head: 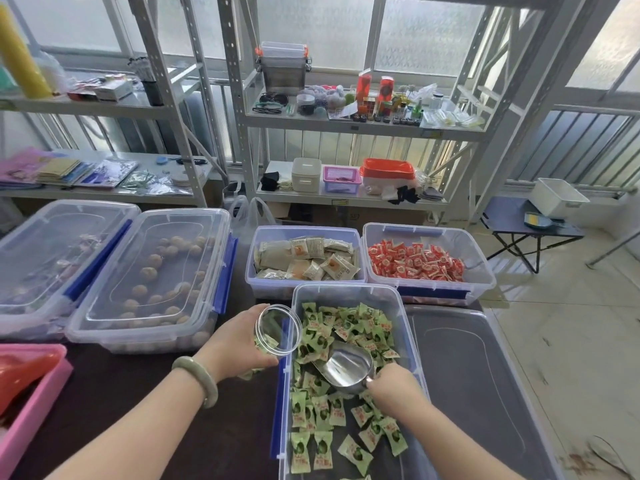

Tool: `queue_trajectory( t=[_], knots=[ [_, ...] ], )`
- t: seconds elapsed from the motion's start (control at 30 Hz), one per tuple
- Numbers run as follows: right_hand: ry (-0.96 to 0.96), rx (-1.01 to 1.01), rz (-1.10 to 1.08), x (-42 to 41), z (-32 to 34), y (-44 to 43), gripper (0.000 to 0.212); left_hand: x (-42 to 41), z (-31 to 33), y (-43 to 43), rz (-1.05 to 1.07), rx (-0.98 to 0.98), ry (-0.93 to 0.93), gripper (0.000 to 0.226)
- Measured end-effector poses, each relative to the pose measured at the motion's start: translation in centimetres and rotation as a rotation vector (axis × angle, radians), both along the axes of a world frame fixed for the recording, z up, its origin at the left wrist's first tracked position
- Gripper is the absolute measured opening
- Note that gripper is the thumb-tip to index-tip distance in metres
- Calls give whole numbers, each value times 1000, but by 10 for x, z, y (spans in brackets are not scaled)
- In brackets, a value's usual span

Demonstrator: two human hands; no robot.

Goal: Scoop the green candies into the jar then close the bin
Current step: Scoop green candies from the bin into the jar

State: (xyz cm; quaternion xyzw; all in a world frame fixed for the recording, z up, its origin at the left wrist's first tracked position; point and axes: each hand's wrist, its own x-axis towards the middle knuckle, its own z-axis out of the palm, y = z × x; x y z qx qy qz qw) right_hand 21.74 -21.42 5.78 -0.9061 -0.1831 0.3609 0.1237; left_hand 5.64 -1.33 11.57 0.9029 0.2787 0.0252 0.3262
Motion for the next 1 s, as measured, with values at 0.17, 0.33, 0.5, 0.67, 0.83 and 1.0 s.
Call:
queue_trajectory(
  t=[0.17,0.33,0.5,0.67,0.83,1.0],
  knots=[
    [-24,32,-21,4,-21,14,40,3,1,-1,10,3,14,82],
    [108,131,-203,11,-43,25,38,5,1,-2,36,2,11,82],
    [222,245,-288,3,-66,32,34,5,1,-3,52,4,9,83],
    [108,309,-234,3,-67,19,36,3,0,-3,49,-1,-1,81],
    [95,405,-260,1,-57,0,32,0,-1,0,27,-10,-16,73],
    [82,472,-288,-4,-52,-17,29,-1,0,4,21,-11,-41,75]
  ],
)
